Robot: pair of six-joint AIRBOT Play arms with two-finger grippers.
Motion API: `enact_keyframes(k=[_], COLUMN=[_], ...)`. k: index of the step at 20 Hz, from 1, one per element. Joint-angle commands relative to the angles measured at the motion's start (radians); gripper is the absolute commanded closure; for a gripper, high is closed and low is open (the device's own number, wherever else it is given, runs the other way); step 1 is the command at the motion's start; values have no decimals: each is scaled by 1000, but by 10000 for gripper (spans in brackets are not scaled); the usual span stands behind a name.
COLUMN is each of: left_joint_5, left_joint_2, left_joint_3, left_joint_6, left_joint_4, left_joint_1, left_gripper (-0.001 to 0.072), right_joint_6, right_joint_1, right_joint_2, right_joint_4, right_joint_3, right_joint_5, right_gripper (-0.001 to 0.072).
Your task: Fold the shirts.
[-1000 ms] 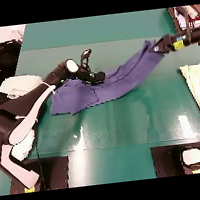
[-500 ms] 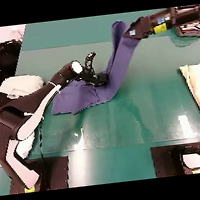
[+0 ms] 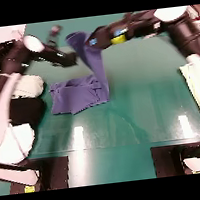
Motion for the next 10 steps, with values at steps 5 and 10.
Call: enact_keyframes(k=[5,10], left_joint_5=[-74,-128], left_joint_2=[323,346], left_joint_3=[6,5], left_joint_6=[2,26], left_joint_4=[147,142], left_joint_1=[310,331], left_gripper=[684,683], right_joint_6=[-77,47], right_joint_1=[229,77], right_joint_2=[-191,-146], right_joint_4=[-18,-220], right_joint_3=[0,-42], right_joint_5=[-123,123], right_gripper=[144,145])
